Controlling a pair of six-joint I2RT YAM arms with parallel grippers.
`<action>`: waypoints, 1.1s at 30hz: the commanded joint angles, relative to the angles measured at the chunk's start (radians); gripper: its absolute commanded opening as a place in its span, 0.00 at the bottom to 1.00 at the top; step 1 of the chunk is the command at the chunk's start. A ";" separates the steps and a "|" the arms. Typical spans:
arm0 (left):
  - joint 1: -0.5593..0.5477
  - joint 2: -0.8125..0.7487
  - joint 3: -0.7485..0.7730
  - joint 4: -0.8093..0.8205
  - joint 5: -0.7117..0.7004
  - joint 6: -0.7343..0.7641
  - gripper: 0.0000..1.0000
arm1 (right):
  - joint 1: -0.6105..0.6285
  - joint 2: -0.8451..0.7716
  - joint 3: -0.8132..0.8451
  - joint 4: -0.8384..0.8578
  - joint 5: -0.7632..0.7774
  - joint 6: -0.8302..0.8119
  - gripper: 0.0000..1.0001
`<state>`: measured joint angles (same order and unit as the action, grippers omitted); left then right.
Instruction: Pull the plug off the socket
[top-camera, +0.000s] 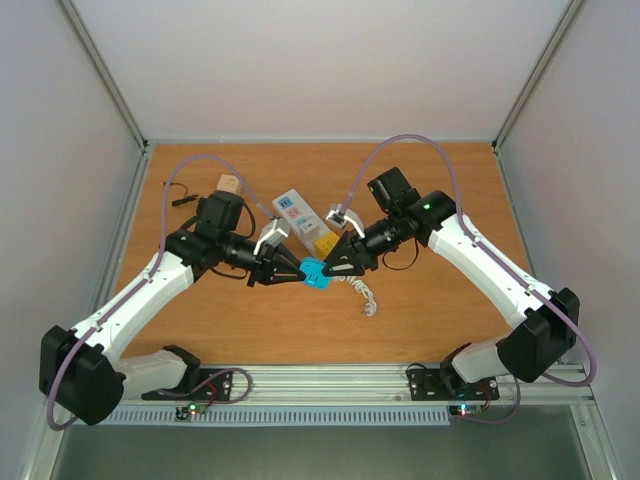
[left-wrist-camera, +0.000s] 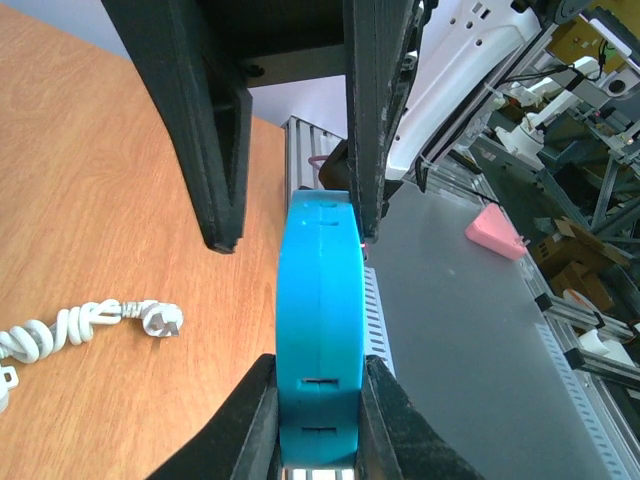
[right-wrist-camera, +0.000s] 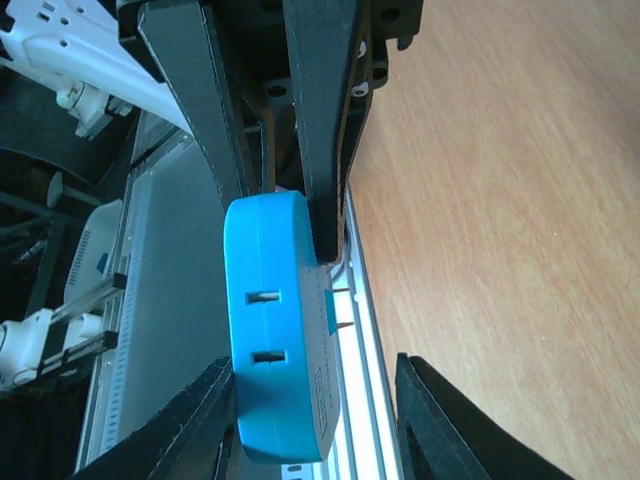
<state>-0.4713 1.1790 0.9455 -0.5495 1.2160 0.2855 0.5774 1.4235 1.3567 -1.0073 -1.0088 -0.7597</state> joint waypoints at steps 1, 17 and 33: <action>0.003 0.005 0.002 0.010 0.037 0.008 0.03 | -0.004 0.005 0.016 -0.037 -0.035 -0.015 0.41; 0.008 0.014 -0.008 0.082 0.051 -0.071 0.03 | -0.001 0.009 0.018 -0.039 -0.037 -0.014 0.32; 0.125 -0.006 -0.024 0.206 0.129 -0.201 0.59 | -0.047 0.006 0.115 0.009 -0.104 0.075 0.01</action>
<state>-0.4061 1.1973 0.9379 -0.4591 1.2686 0.1593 0.5690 1.4300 1.3930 -1.0340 -1.0447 -0.7414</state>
